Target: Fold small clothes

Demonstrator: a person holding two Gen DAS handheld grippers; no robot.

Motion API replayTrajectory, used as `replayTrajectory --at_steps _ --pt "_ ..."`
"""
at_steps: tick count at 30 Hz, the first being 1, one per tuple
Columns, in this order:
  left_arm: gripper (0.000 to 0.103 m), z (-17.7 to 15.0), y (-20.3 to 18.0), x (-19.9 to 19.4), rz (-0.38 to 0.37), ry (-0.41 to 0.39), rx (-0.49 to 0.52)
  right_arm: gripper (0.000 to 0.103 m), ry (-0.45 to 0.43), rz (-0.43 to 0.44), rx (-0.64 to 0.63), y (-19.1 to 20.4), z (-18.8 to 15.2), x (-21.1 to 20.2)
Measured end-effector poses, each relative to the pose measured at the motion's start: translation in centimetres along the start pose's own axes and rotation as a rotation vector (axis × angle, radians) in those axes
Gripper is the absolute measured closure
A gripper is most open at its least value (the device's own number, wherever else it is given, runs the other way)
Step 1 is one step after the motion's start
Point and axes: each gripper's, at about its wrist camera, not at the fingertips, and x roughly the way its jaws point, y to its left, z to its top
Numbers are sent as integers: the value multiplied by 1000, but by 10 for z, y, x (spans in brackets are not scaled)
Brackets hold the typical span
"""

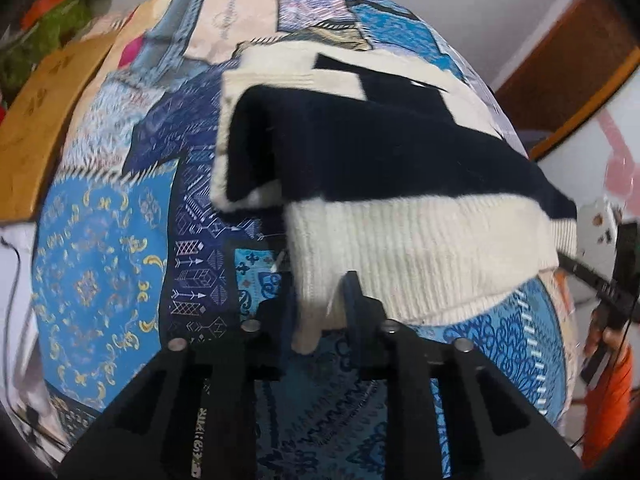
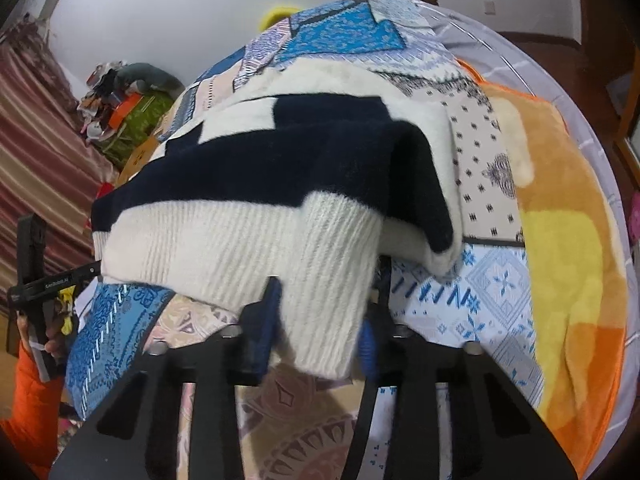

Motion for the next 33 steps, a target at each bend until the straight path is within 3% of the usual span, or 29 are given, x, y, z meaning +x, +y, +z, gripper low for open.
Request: replayTrajectory --at_steps 1,2,8,18,26,33 --pt "94 0 -4 -2 2 -3 17 84 -3 -4 -12 2 1 0" --pt "94 1 -6 -2 4 -7 23 87 -9 -7 -29 6 3 -2" --pt "96 17 -15 -21 23 -94 45 90 -61 1 -90 18 20 -12" --pt "96 72 -24 -60 51 -254 64 90 -173 -48 -169 29 71 -36" --pt "96 113 -18 -49 111 -284 47 91 -193 -93 -175 21 110 -22" --pt "96 146 8 -6 148 -223 -32 91 -160 -117 -146 3 137 10"
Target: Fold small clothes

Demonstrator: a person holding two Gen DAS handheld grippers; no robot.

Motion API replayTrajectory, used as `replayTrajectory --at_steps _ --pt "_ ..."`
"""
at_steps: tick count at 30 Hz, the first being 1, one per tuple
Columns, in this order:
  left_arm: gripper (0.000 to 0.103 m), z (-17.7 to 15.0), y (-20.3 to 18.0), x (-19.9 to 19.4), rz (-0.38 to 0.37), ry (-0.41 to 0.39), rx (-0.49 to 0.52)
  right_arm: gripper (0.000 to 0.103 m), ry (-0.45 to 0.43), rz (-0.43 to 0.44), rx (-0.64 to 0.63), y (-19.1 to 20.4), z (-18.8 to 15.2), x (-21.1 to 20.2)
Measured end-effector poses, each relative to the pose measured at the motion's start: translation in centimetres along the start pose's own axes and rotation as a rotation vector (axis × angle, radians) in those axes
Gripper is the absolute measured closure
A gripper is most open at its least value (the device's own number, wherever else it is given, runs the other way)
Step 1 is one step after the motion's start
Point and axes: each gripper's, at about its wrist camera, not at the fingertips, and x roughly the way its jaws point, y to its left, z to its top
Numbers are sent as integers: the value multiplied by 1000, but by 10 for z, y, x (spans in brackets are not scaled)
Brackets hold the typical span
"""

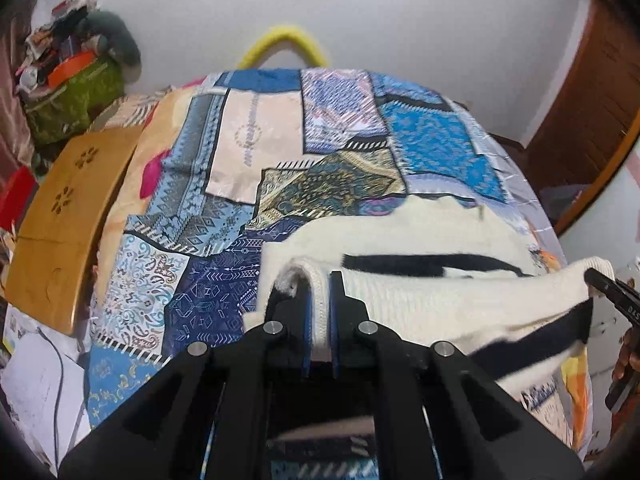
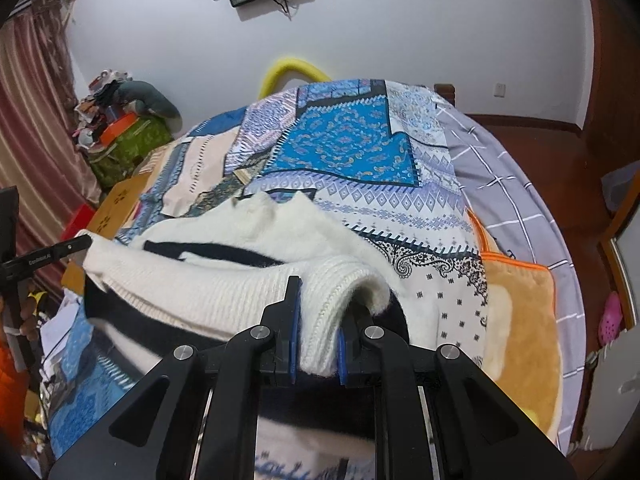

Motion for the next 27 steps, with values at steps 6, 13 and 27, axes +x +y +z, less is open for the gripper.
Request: replayTrajectory --at_steps 6,13,27 --pt "96 6 11 43 14 58 -28 90 43 -3 38 -14 6 30" --pt "96 7 12 76 29 101 -26 90 96 21 77 -30 6 57" --pt "92 19 12 72 34 119 -14 87 119 73 137 -39 17 55"
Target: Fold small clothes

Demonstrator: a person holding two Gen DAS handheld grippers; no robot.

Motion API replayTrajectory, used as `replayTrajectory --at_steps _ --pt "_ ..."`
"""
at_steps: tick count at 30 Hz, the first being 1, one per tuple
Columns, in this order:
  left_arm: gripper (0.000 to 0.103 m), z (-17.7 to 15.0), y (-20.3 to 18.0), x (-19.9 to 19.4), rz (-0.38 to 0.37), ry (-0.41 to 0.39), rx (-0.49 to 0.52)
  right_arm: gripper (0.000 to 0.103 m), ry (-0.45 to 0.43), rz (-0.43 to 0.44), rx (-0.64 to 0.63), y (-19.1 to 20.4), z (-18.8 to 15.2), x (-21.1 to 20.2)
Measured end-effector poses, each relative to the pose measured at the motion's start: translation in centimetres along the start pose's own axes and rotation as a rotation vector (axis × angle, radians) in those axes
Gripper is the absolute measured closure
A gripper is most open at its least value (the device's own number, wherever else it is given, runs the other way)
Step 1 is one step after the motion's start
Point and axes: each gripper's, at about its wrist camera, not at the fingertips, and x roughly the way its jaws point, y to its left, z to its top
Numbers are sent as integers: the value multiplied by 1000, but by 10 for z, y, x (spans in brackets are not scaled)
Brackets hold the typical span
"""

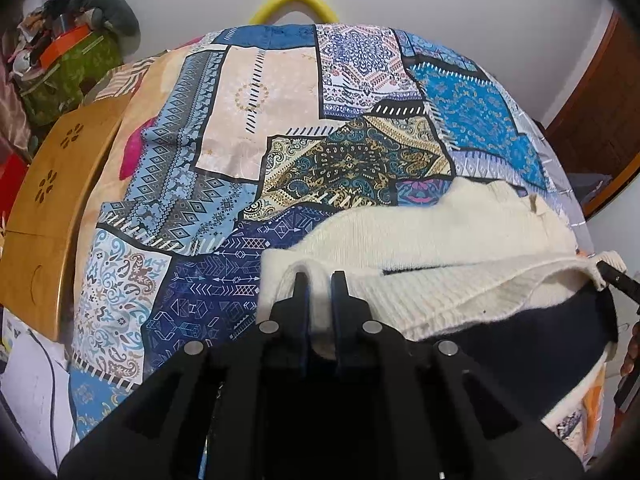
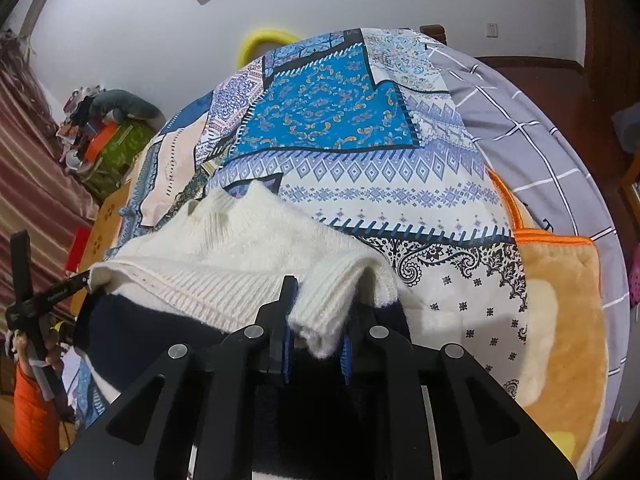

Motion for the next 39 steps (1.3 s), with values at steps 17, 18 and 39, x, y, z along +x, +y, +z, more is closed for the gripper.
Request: replayTrajectory --at_steps 17,18,39 --pt "44 -2 21 -60 95 -115 -20 51 -114 -78 -51 25 14 -50" --pt "42 -4 22 -62 92 -114 -27 51 -111 -83 -63 30 12 -51" --pt "22 -106 53 -63 -74 83 -214 19 -68 -127 -398 146 -36 -32"
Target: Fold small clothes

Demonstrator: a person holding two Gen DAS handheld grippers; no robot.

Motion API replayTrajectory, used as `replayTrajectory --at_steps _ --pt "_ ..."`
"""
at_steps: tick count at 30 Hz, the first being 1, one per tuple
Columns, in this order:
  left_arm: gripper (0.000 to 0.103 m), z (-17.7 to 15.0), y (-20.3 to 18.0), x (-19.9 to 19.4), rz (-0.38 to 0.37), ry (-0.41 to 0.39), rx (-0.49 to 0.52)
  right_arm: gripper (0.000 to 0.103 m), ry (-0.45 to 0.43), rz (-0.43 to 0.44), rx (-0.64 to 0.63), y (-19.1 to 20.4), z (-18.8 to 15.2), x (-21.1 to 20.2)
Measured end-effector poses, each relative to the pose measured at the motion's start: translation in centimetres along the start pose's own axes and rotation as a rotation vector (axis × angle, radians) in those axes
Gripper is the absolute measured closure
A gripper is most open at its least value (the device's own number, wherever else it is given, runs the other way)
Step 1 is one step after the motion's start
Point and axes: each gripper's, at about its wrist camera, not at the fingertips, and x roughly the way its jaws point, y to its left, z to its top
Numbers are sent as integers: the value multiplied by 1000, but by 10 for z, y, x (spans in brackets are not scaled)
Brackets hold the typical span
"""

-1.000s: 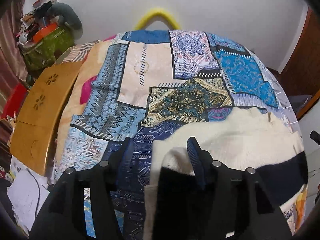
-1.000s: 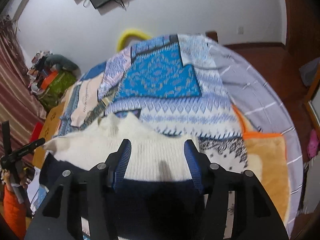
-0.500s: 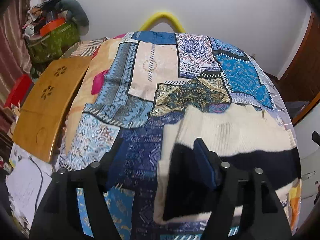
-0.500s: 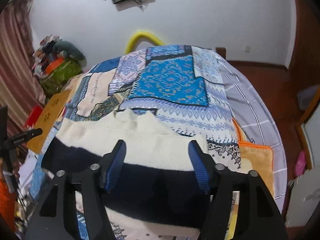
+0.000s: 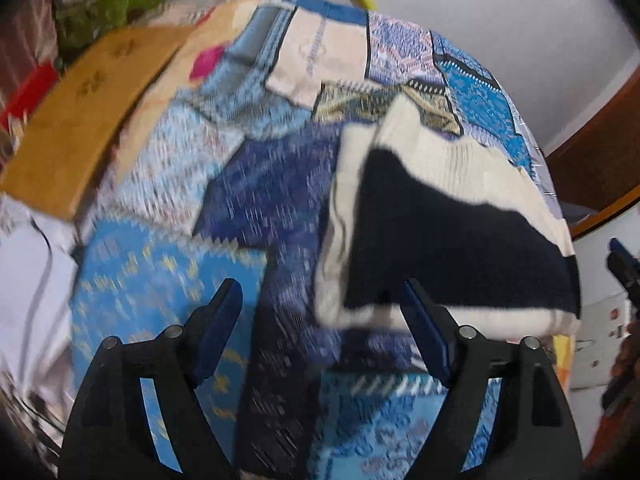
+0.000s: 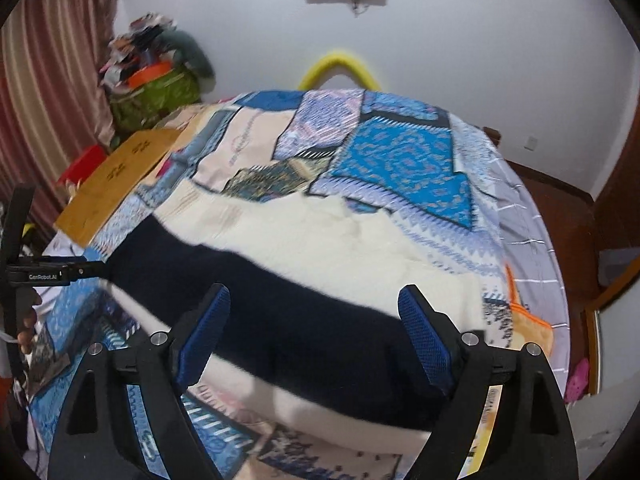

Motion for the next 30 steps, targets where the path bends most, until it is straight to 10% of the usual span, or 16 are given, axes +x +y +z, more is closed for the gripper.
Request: replayTrajectory --at_steps 12,30 --pt "22 -26 10 16 -251 129 -185 19 142 47 -82 47 -19 46" --pt "29 6 -33 49 -346 141 -165 8 207 131 -24 49 -39 71"
